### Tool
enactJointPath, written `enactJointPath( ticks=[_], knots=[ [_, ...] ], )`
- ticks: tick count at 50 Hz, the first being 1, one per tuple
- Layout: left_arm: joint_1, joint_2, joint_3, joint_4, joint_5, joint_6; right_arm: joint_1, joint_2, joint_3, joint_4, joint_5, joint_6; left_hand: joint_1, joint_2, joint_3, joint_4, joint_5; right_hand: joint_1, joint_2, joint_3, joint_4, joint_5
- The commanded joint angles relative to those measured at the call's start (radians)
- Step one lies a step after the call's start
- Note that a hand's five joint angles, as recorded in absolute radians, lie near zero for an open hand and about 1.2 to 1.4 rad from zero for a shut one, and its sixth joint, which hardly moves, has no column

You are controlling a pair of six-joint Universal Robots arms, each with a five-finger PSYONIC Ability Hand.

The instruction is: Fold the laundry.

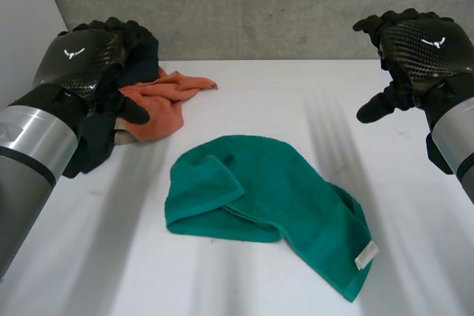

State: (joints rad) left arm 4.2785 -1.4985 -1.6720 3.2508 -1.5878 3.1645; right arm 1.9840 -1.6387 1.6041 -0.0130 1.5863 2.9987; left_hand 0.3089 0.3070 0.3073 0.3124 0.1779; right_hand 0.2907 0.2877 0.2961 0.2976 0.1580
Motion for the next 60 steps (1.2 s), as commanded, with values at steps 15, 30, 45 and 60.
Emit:
enactJointPath(
  ticks=[15, 30, 45, 60],
  knots=[
    [-0.025, -0.012, -0.002, 0.012, 0.002, 0.005, 0.007, 0.013, -0.013, 0.037, -0.006, -0.061, -0.060, -0.058, -0.059, -0.064, -0.104, -0.116, -0.113, -0.122, -0.123, -0.158],
    [-0.175, -0.331, 0.067, 0.110, 0.002, 0.155, 0.018, 0.097, 0.221, 0.163, -0.068, -0.388, 0.016, 0.018, 0.018, 0.013, -0.027, -0.116, -0.113, -0.122, -0.123, -0.158],
    [-0.226, -0.673, 0.238, 0.217, 0.005, 0.427, 0.041, 0.164, 0.580, -0.214, -0.141, -0.198, 0.248, 0.250, 0.250, 0.244, 0.204, -0.116, -0.113, -0.122, -0.123, -0.158],
    [-0.226, -0.718, 0.272, 0.221, 0.000, 0.423, 0.041, 0.192, 0.639, -0.367, -0.192, -0.208, 1.087, 1.089, 1.089, 1.084, 1.044, -0.106, -0.103, -0.111, -0.113, -0.148]
  ],
)
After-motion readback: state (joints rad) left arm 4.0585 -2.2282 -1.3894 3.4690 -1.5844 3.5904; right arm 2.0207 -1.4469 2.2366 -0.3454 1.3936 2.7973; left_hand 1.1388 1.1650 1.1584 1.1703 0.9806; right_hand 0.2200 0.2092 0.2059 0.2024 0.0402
